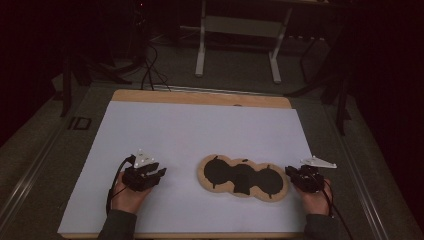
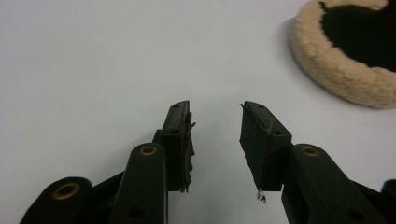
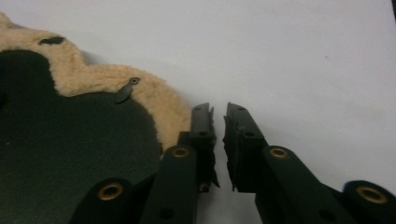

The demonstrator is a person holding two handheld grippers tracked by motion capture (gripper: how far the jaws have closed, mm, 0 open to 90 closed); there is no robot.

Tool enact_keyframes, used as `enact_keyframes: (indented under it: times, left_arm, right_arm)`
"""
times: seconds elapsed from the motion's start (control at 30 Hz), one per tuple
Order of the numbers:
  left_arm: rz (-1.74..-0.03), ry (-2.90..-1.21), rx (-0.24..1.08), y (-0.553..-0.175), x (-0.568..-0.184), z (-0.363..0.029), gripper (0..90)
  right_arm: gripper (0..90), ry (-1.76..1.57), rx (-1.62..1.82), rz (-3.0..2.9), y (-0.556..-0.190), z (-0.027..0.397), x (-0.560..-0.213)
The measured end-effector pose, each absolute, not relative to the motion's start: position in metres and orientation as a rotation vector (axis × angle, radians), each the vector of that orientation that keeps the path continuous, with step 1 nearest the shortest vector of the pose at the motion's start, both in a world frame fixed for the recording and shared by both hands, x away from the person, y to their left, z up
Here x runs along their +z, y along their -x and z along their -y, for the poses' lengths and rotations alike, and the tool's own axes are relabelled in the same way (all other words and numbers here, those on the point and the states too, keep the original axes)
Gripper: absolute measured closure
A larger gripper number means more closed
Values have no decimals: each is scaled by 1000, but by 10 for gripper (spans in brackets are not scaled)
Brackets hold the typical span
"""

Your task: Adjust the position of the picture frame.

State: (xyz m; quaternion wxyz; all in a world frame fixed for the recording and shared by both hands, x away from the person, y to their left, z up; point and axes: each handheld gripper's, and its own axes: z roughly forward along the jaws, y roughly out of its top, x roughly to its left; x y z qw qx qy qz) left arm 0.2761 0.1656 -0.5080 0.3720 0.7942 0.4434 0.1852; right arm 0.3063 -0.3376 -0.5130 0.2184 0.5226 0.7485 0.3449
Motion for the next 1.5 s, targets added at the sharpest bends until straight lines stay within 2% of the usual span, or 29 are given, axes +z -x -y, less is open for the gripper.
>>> enact_keyframes:
  times: [0.17, 0.67, 1.03, 1.5]
  left_arm:
    - [-1088, -2067, 472, -274, -509, -152, 641]
    - [-937, -2129, 398, -269, -513, -118, 728]
    - [-875, -2216, 369, -270, -523, -96, 892]
    - [-901, -2226, 368, -275, -530, -89, 900]
  right_arm:
    - [895, -1428, 949, -2089, -304, 336, -511]
    - [899, -1519, 892, -2134, -302, 339, -518]
    - [899, -1597, 876, -2142, -301, 341, -521]
    - [900, -1663, 835, -2208, -289, 345, -520]
